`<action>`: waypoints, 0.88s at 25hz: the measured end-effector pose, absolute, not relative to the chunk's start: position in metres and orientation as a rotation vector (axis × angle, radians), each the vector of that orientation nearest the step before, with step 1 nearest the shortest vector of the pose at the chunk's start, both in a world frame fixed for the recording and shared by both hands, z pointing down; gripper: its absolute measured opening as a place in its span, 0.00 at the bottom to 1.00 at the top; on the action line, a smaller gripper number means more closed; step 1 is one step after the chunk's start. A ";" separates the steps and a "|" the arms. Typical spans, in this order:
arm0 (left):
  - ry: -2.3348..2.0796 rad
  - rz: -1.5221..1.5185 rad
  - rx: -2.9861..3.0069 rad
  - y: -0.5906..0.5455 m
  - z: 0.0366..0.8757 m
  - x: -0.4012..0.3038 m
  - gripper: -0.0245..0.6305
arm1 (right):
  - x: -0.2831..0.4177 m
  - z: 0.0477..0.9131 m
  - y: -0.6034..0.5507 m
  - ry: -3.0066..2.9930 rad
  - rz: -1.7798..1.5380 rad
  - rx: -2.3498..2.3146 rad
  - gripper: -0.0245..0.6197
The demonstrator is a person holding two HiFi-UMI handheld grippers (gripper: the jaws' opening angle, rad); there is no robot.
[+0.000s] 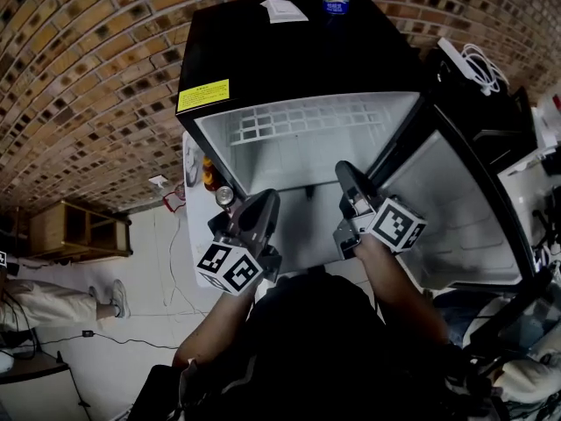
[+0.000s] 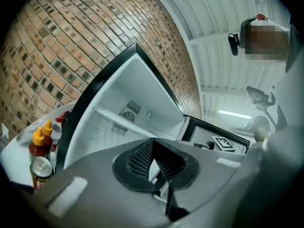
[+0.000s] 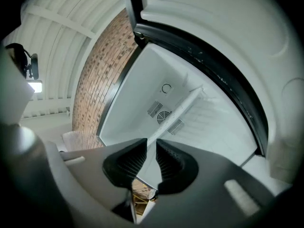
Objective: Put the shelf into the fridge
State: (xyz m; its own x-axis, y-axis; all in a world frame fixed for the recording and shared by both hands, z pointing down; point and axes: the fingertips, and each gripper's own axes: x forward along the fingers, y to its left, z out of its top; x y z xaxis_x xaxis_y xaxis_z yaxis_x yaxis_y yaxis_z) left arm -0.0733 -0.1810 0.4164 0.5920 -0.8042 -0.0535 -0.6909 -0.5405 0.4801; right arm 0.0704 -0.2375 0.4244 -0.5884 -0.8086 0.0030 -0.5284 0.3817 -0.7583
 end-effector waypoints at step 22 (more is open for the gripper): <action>-1.035 -0.252 2.535 -0.133 0.408 -0.080 0.04 | 0.046 0.417 -0.165 2.602 -0.736 -1.311 0.05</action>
